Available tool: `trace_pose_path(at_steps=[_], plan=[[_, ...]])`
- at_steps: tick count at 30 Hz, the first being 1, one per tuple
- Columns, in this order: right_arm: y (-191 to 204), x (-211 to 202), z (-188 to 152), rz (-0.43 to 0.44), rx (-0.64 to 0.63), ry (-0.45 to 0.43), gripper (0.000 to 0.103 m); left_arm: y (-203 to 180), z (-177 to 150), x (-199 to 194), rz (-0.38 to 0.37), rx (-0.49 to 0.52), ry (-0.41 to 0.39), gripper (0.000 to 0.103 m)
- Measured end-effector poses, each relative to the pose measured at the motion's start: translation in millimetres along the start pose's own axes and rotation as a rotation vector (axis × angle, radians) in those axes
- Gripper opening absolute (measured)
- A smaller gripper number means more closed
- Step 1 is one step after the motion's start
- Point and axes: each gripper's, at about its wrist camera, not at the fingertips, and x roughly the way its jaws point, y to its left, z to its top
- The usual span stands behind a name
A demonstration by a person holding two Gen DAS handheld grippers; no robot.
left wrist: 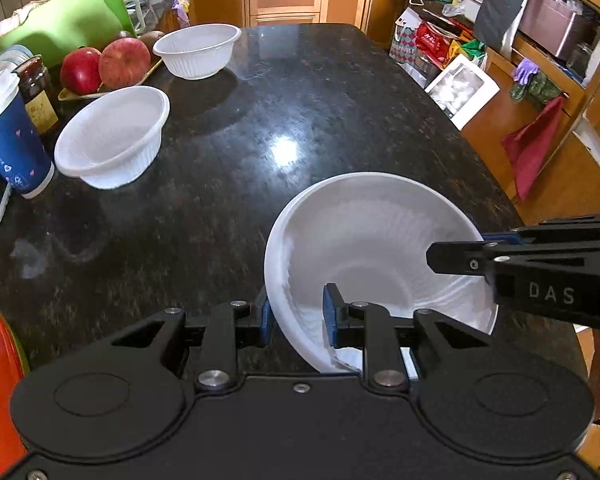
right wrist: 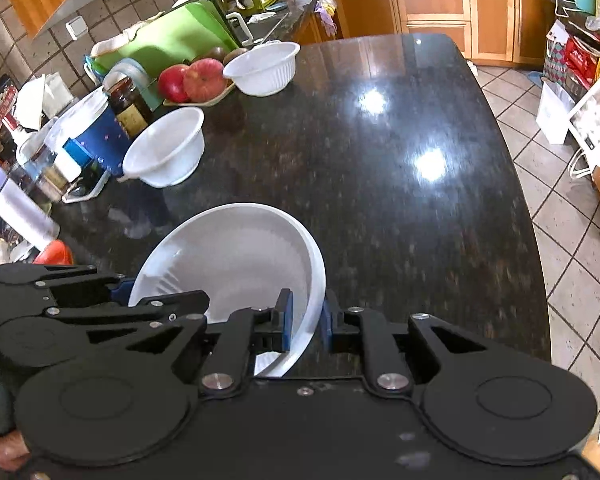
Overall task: Organize plates and bowls
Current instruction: 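Carry the white bowl with both grippers toward the bowl beside the fruit tray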
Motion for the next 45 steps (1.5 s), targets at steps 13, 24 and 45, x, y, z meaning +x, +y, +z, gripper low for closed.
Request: trace_pose_path(at_steps=[13,24,45], plan=[[-4.1,-1.2,-22.1,-0.008,0.033,-0.004,0.018,-13.4,-18.7,8.1,0.048,0.019,-0.042,0.032],[-3.1,-3.4,-20.2,-0.016,0.008,-0.03,0.031,-8.1,-24.5,-0.5,0.06,0.001,-0.085,0.047],[11.0,-42.0,15.6,-0.047,-0.154,-0.201,0.038,32.4,-2.8,-47.2,0.154,-0.095,-0.256,0.052]])
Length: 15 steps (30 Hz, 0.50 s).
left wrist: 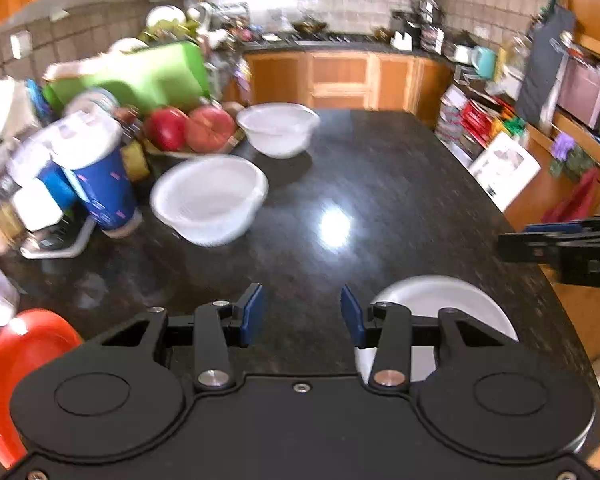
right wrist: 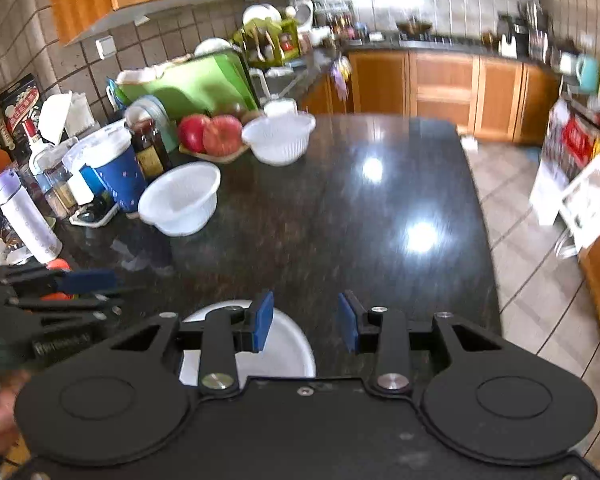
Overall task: Organize plates and bowls
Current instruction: 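Carry the white bowl with both grippers toward the bowl beside the fruit tray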
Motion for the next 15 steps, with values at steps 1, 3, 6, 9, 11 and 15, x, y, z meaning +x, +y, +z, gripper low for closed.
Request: trace_pose_path(at_steps=[1,3,6,9,11,15], plan=[[-0.4,-2.5,5.8,-0.003,-0.014,-0.012,0.038,4.2,4.9,-0.9,0.009,-0.006,-0.011,0.052],[-1.9,-6.4,18.0,0.0,-0.036,-0.023,0.038,13.4,16.5,-4.4,0.021,-0.017,-0.037,0.052],[-4.7,-7.7,37.0,0.023,-0.06,0.001,0.038,25.1,34.7,-7.0,0.034,-0.025,-0.072,0.052],[-8.2,-3.8,54.7,0.047,-0.076,0.045,0.035,35.1,53.2,-2.5,0.027,-0.037,-0.07,0.052],[-10.8,-2.1,67.2,0.042,-0.075,0.051,0.035,41.3,63.7,2.1,0.035,-0.049,-0.066,0.052],[-16.4,-1.2,89.1,0.052,-0.055,0.03,0.035,46.8,80.7,5.3,0.075,-0.041,-0.089,0.052]])
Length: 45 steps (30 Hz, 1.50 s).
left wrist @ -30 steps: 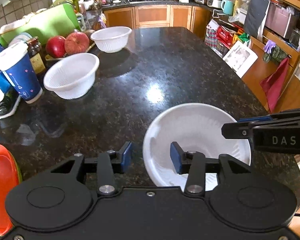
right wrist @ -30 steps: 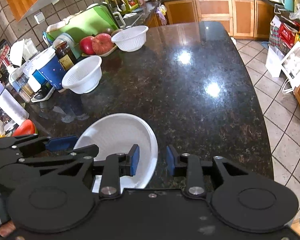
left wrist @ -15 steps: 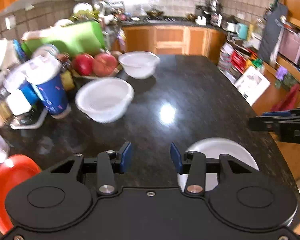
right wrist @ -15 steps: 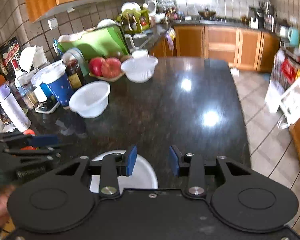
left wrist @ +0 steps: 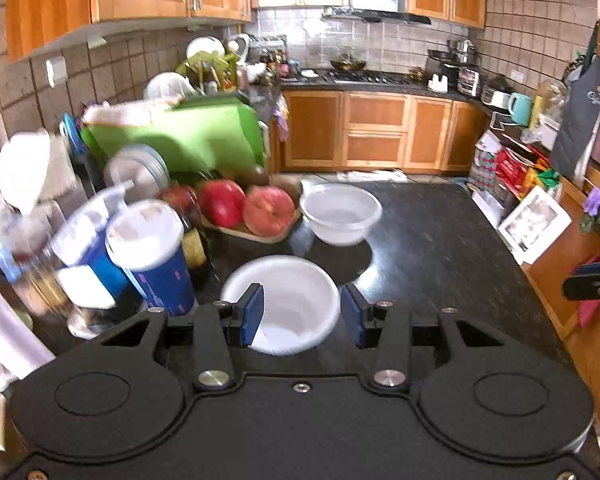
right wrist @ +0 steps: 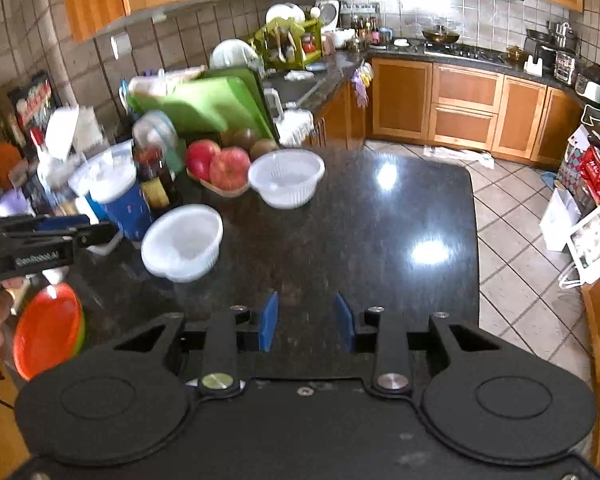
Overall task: Organize plates and bowls
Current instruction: 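Carry the white bowl with both grippers toward the bowl beside the fruit tray, then lower the held bowl into the other white bowl with both grippers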
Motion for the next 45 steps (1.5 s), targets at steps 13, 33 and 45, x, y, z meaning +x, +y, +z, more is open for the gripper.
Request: trace_pose_path(at_steps=[13,33,45], plan=[[-20.8,55.5,95.5,-0.005,0.053,-0.03,0.037,-10.1,63.1,63.1,-0.02,0.049,-0.007,0.053],[-18.4,239.2,155.6,-0.035,0.021,0.139,0.033,-30.1,85.4,190.0,0.044,0.085,0.152,0.052],[-23.5,295.2,152.9,-0.015,0.046,0.178,0.031,-21.0,83.1,228.5,0.043,0.055,0.237,0.052]])
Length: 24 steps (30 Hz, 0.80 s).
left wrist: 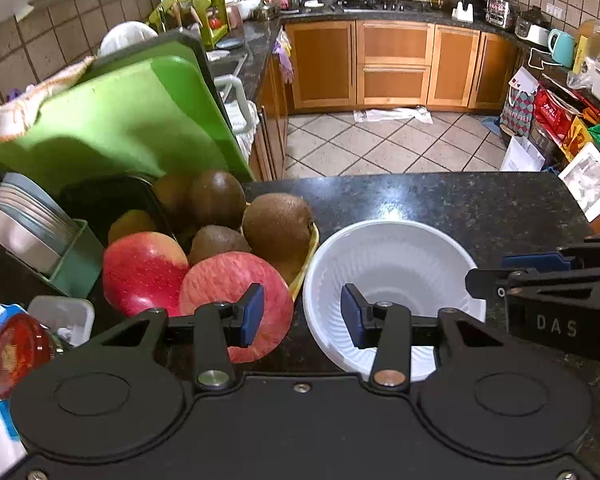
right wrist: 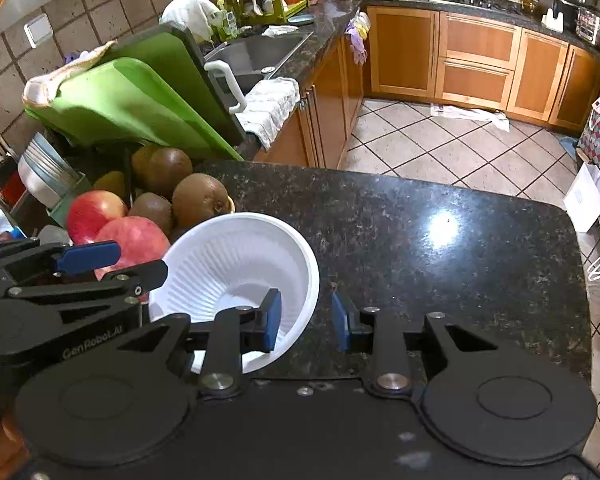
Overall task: Organize plates and bowls
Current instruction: 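Lower the held bowl into the other white bowl with both grippers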
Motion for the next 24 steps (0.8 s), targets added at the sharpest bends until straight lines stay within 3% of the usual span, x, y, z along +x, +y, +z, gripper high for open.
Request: trace_pose_path(at_steps=[12,15,19,24], plan=[[2.1,16.7,-8.4,0.006,-0.022,0.016,0.026,-9.1,-4.4,7.1,-0.026,0.036,0.012,0.049],[1.6,19.1,-10.6,0.006,-0.021,0.015,0.019,-12.4,-3.4,10.3,-0.031,0.043,0.03,0.04],[1.7,15.8,-13.9,-0.013,-0.044,-0.004,0.019,-15.0,-2.2,13.0,-0.022,0.045,0.039,0.032],[-0.6,4.6,-19.2,-0.015,-0.054,-0.001,0.019,-14.0,-5.1,5.2,-0.043,0.042,0.046,0.031]])
